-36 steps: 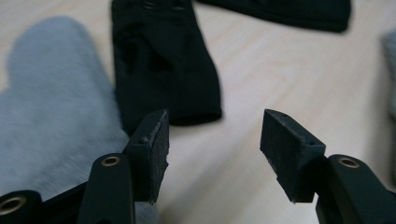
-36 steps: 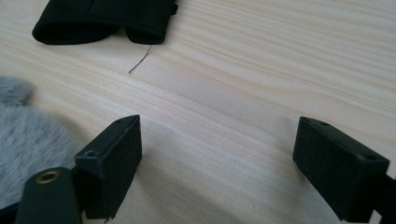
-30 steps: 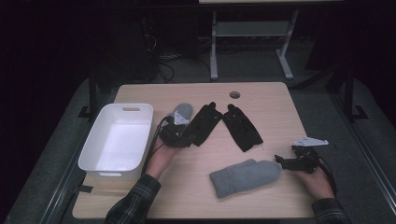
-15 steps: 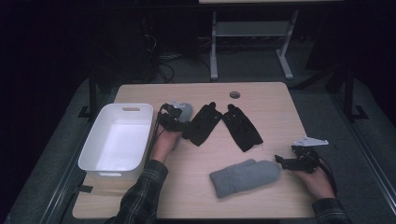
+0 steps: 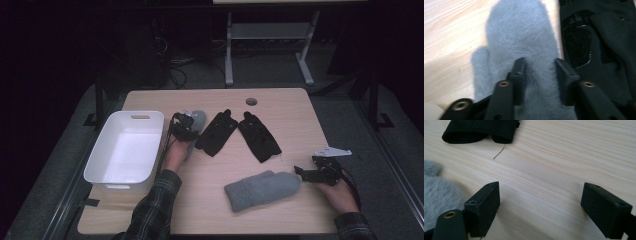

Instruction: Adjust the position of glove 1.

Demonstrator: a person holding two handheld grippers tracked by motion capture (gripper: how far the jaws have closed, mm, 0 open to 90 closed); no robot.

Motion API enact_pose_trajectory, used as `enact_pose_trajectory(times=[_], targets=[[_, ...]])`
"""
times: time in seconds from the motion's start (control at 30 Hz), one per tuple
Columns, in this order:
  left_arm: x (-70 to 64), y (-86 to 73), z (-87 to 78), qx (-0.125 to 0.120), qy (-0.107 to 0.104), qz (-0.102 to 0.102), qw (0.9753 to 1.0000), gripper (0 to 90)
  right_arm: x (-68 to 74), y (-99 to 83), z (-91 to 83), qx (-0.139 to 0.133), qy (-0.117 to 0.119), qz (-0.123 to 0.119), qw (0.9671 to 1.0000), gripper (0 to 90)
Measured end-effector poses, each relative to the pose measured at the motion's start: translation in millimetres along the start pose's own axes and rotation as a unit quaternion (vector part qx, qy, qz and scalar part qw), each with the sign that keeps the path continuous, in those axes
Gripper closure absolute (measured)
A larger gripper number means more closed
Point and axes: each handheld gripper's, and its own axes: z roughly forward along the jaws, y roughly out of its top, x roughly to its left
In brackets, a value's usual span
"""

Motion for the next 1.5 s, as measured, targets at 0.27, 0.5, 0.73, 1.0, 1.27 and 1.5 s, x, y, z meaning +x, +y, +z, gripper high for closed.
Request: enact_pose_trajectory(times=[0.27,0.5,0.73,1.0,1.27,1.5], targets=[[-0.3,3.1,-6.8,-0.006,0.001,-0.005,1.0000,84.3,0.0,0.0,0.0,0.000,0.000,0.000,1.0000,15.4],[1.3,10.0,-22.2,-0.021,-0.009,-0.006,0.9997,86.0,0.0,-0.1,0.0,0.000,0.000,0.000,1.0000,15.4],[-0.3,15.8,-37.9,-0.041,-0.034,-0.014,0.9985,86.3,0.0,-0.1,0.0,0.000,0.000,0.000,1.0000,15.4],[-6.7,23.8,-53.0,-0.063,-0.084,-0.003,0.9944,86.5,0.0,0.0,0.0,0.000,0.000,0.000,1.0000,15.4],[-20.2,32.3,-71.5,-0.082,-0.134,0.030,0.9871,86.5,0.1,0.0,0.0,0.000,0.000,0.000,1.0000,15.4],[-35.0,35.0,-83.2,-0.088,-0.178,0.065,0.9779,86.6,0.0,0.0,0.0,0.000,0.000,0.000,1.0000,15.4]])
